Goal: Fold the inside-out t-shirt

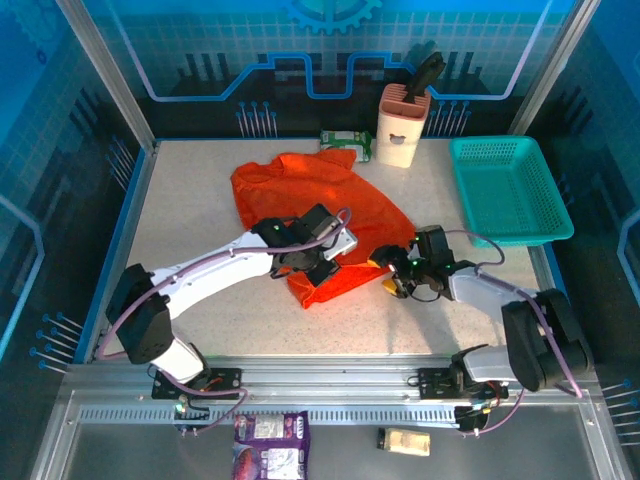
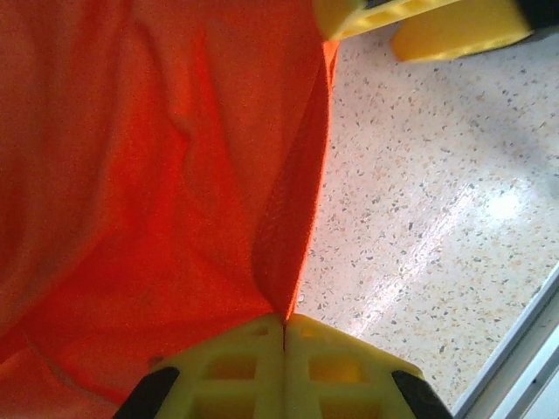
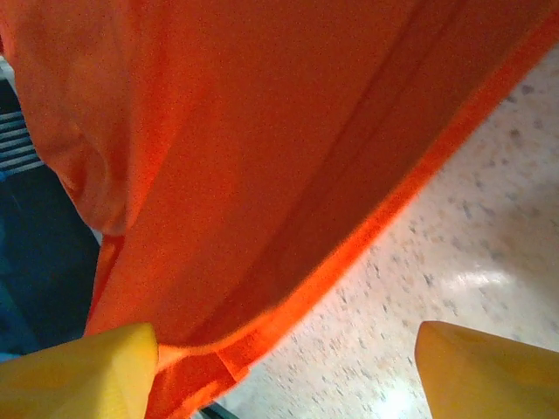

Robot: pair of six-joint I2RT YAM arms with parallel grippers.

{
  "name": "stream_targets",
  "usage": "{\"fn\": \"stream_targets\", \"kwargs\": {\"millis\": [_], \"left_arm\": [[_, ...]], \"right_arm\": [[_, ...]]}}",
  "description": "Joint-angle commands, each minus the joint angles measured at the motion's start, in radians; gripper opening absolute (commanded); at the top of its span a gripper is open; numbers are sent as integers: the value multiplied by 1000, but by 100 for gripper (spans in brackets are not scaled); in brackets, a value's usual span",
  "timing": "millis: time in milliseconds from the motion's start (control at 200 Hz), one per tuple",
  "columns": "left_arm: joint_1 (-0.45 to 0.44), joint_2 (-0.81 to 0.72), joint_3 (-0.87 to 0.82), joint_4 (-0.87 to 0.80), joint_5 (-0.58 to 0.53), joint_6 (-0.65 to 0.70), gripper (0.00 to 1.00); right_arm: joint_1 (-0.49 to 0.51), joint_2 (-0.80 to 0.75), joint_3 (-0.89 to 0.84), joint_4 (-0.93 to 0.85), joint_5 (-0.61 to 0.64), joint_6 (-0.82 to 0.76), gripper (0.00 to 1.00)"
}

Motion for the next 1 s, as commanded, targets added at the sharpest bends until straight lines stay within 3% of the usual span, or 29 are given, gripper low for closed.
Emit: {"fn": "stream_targets", "kwargs": {"millis": [0,110,280,345,500,750,996], "left_arm": [[8,-47,-24,3,50,-23,0],[9,-67,-37,-1,49,-28,0],[10,-96,-68,0,16,-33,0],[11,-92,-75,-9,-36,-31,0],[11,-88,-81,-2,-79,-36,5],[-9,-43,-50,183,-12,-163,51],[-58,62,11,295,-107,-271,65]], "right_arm": [[-4,61,-22,311,-47,203,78],[-14,118,-38,431,-58,262,74],[-36,188,-77,617,-73,370,53],[-38,196,-82,647,-79,387,41],[-37,161,-83,605,-70,395,0],[-8,45,-7,420,-20,381,0],[29,-97,127,92,103,328,0]]}}
